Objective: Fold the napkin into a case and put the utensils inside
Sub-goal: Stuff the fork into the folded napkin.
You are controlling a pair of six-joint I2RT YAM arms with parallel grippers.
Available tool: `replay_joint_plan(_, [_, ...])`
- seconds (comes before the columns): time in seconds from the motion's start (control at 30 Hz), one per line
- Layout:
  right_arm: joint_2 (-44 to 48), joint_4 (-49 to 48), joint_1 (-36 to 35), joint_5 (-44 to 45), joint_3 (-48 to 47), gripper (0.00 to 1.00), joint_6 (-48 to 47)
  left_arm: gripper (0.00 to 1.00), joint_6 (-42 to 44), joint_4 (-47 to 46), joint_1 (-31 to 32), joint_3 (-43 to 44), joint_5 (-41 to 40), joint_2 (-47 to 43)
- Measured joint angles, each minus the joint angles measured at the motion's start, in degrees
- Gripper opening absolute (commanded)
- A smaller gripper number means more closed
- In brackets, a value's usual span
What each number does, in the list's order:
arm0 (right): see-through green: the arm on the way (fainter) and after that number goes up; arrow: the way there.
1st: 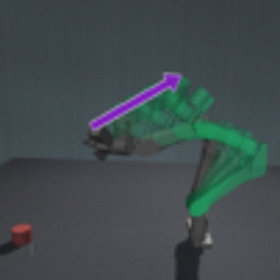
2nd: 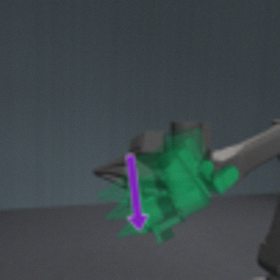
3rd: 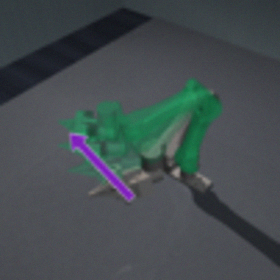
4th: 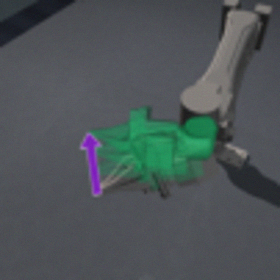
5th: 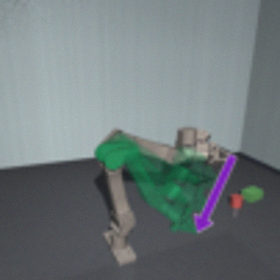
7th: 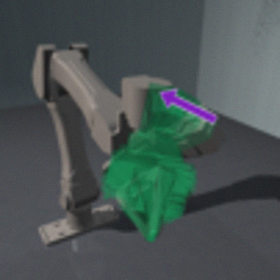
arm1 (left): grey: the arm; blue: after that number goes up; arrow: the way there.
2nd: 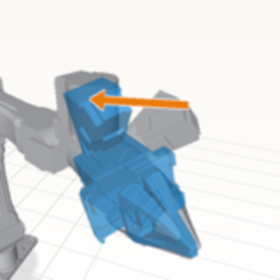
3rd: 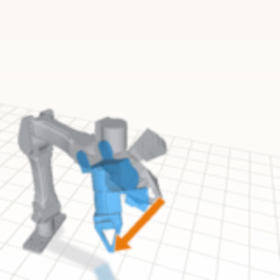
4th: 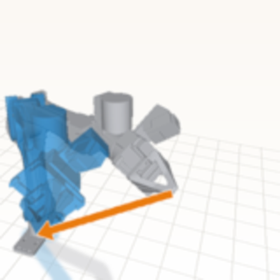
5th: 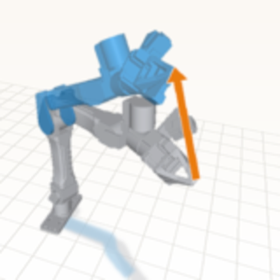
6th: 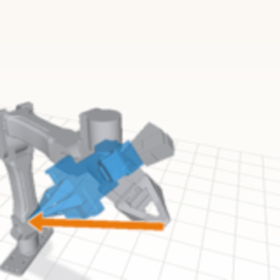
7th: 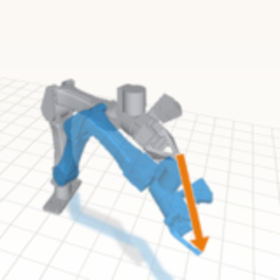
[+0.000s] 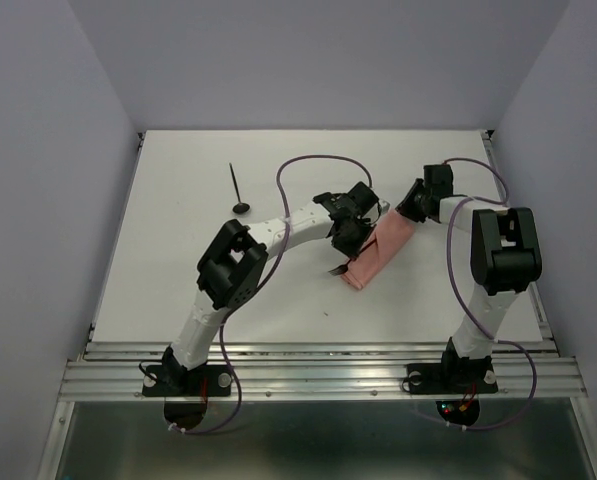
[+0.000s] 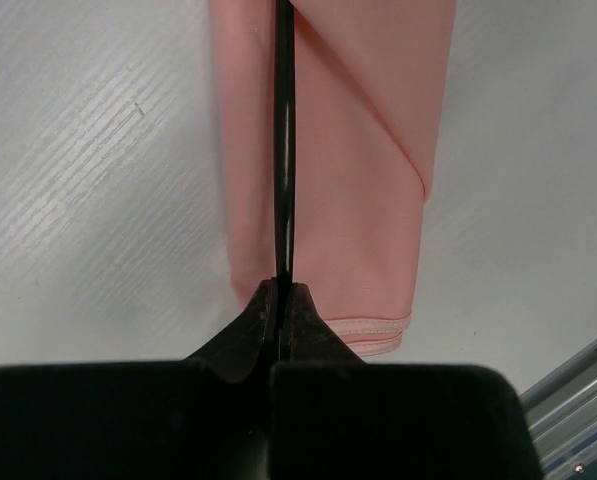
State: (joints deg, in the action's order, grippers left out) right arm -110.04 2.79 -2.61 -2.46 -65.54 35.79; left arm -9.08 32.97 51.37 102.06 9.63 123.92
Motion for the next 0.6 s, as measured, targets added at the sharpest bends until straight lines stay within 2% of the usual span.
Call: replay_joint_plan(0.6, [0.9,-3.3,0.0,-2.1,2.8,0.29,1.0,0.00,-1.5,0.0,0.0,6.7,0.7,5.2])
